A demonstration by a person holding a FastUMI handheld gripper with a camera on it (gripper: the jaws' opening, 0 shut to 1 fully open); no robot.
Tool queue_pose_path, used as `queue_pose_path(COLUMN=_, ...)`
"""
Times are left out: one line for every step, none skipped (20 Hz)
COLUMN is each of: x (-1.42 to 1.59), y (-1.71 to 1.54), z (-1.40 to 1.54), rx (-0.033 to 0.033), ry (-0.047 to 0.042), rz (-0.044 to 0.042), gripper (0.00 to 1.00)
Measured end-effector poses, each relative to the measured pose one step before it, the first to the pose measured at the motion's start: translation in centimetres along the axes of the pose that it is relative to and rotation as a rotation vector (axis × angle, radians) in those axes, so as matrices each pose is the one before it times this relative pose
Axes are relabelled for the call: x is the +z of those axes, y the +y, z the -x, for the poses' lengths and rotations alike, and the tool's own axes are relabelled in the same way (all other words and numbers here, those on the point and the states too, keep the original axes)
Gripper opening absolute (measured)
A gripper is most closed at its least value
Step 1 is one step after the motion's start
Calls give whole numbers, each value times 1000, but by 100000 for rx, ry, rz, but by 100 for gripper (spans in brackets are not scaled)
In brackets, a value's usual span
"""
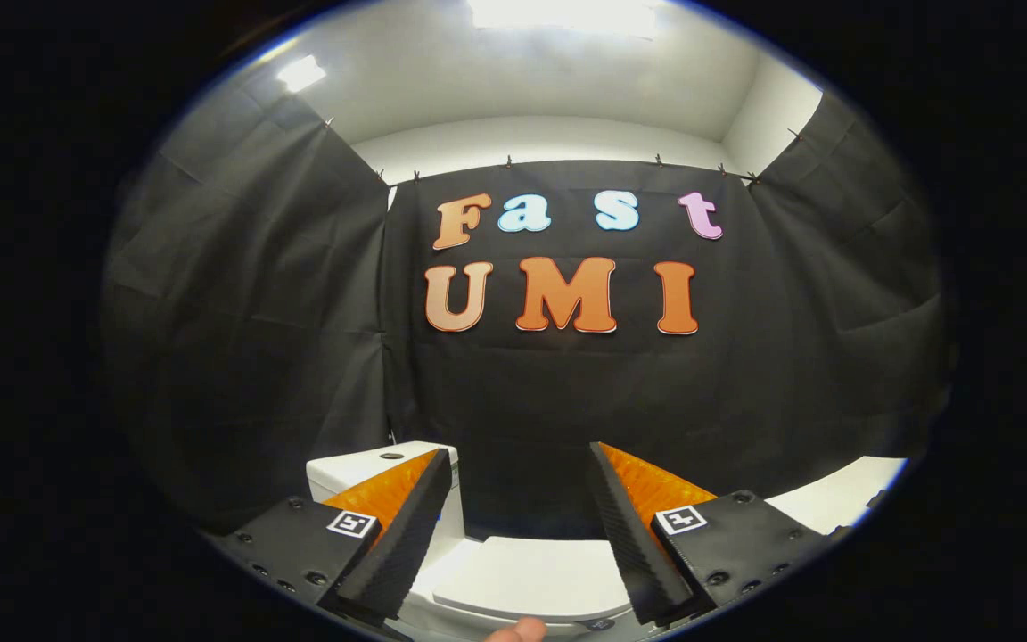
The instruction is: Open the toilet lid.
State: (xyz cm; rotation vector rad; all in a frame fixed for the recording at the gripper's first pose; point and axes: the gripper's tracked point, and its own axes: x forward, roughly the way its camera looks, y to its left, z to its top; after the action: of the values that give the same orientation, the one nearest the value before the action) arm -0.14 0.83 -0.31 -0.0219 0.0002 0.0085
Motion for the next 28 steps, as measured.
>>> queue_pose_path(x=145, y=232, z=97, rx=209, ry=-238, rz=113, gripper=98)
queue_pose_path(x=200, y=266, z=-106, rx=373, ry=-256, rz=82, gripper=98)
queue_pose_path(x=122, y=277, z=-55, rx=566, ry=-275, rz=32, gripper=98)
queue_pose_path(x=148, y=227, z=13, rx=684, ry=-302, rz=41, gripper=98)
queue_pose_path(x=29, y=259, z=-78, rx=723, ry=-247, rz=135, gripper=98)
queue_pose_path(x=131, y=131, z=-242, rx=545, ry=-91, rz=122, gripper=98)
queue_pose_path(x=15, y=169, z=-41, rx=398, ry=147, rz=14, gripper=98)
queue_pose_path(x=-112, y=212, z=-87, rx=489, ry=304, rz=-25, gripper=98)
queue_pose_path(x=-104, y=228, z=-119, rx=306, ry=384, rz=14, gripper=98)
queue_pose_path(x=-86, y=-85, z=-12, rx=255, ry=393, rz=43, gripper=98)
queue_pose_path(x=-124, y=12, z=-45, rx=142, ry=324, rz=36, gripper=98)
queue_pose_path(x=34, y=-7, z=-109, rx=106, ry=283, rz=-62, gripper=98)
queue_pose_path(x=-37, y=41, z=-198, rx=165, ry=204, rz=-144, gripper=98)
queue_pose_path(x=-148, y=83, z=-96, rx=101, ry=430, rz=-401, gripper=98)
queue_pose_path(x=-459, y=-90, z=-361, rx=74, ry=1036, rz=-803, gripper=98)
queue_pose_path(x=-705, y=66, z=-327, rx=436, ry=1964, rz=-1658, gripper=98)
queue_pose_path(x=-1058, y=102, z=-477, rx=679, ry=2478, rz=-2267, gripper=98)
queue_pose_path(x=-1045, y=-137, z=-400, rx=444, ry=2248, rz=-3108, gripper=98)
queue_pose_path(x=-1080, y=-12, z=-598, rx=860, ry=1555, rz=-3596, gripper=98)
queue_pose_path(x=-554, y=268, z=-492, rx=1961, ry=219, rz=-4396, gripper=98)
queue_pose_path(x=-852, y=417, z=-477, rx=3566, ry=-237, rz=-6358, gripper=98)
queue_pose_path(x=-967, y=-185, z=-351, rx=2466, ry=-453, rz=-7607, gripper=98)
queue_pose_path(x=-934, y=-753, z=-337, rx=1539, ry=-1082, rz=-7954, gripper=98)
queue_pose_path(x=-986, y=-1113, z=-366, rx=245, ry=-901, rz=-8112, gripper=98)
queue_pose_path(x=-905, y=-1599, z=156, rx=-1130, ry=-663, rz=-6981, gripper=99)
queue_pose_path(x=-1001, y=-2108, z=-165, rx=-2152, ry=-788, rz=-4693, gripper=98)
queue_pose_path(x=-907, y=-2005, z=166, rx=-2620, ry=-106, rz=-1804, gripper=98)
queue_pose_path(x=-1272, y=-2064, z=262, rx=-3277, ry=974, rz=-1025, gripper=98)
